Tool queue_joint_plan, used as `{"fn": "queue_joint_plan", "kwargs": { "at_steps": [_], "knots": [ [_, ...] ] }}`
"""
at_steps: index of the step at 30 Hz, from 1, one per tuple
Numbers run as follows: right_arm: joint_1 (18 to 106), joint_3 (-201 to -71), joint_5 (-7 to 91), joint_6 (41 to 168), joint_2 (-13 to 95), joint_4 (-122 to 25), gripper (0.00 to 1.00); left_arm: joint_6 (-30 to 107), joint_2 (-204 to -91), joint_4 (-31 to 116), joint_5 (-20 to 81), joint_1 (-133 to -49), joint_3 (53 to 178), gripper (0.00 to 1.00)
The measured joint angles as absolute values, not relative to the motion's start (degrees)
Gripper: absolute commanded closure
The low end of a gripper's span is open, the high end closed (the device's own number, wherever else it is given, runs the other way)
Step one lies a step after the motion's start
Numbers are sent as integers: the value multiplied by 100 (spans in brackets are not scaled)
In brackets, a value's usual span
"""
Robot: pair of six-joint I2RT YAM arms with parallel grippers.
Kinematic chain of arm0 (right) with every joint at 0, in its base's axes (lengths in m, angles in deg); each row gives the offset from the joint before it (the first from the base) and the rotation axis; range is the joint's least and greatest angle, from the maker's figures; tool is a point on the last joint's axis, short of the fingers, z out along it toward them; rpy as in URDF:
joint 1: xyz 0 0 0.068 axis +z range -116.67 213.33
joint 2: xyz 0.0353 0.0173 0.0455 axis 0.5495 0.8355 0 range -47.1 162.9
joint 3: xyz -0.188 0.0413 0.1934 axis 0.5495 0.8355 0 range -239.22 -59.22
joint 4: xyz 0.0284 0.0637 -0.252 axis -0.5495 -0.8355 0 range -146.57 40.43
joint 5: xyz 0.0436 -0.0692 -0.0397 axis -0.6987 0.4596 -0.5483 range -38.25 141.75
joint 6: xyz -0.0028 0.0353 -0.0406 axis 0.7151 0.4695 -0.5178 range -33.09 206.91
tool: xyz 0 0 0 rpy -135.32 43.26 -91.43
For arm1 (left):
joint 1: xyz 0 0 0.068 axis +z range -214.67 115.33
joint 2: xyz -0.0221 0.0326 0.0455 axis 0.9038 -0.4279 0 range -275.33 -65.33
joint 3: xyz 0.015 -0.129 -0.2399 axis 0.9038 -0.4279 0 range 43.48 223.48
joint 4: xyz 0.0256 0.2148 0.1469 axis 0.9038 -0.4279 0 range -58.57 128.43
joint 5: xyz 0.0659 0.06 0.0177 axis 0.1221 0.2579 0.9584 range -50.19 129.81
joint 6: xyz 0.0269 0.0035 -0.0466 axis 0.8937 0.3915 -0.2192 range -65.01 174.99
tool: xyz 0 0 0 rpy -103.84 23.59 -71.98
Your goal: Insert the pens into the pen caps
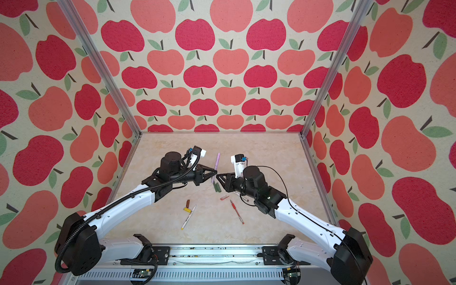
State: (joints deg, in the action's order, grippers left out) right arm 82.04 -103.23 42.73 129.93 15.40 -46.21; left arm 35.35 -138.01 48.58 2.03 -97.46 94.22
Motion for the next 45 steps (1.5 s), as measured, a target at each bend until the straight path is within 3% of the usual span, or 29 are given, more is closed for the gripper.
{"fn": "queue_joint_plan", "kwargs": {
  "at_steps": [9, 17, 23, 33, 39, 45],
  "knots": [
    [7769, -11418, 4223, 12357, 1162, -5493, 55, 3699, -13194, 5048, 496, -9845, 8566, 100],
    [7597, -11579, 4293, 12032, 744, -5878, 52, 4244, -12103, 4875, 1123, -9842, 8155, 100],
    [7594, -11475, 4341, 11986, 939, -6090, 53, 4217, -11891, 4141, 1853, -9670, 8257, 100],
    [7594, -11407, 4588, 11907, 1835, -6641, 53, 2508, -12247, 1947, 3322, -8896, 8935, 100],
    [7594, -11190, 4570, 11907, 1947, -6641, 52, 1201, -12929, 1302, 3447, -8074, 8987, 100],
    [7594, -11107, 4577, 11905, 1912, -6612, 52, 47, -13954, 1481, 3178, -8140, 9101, 100]
  ]
}}
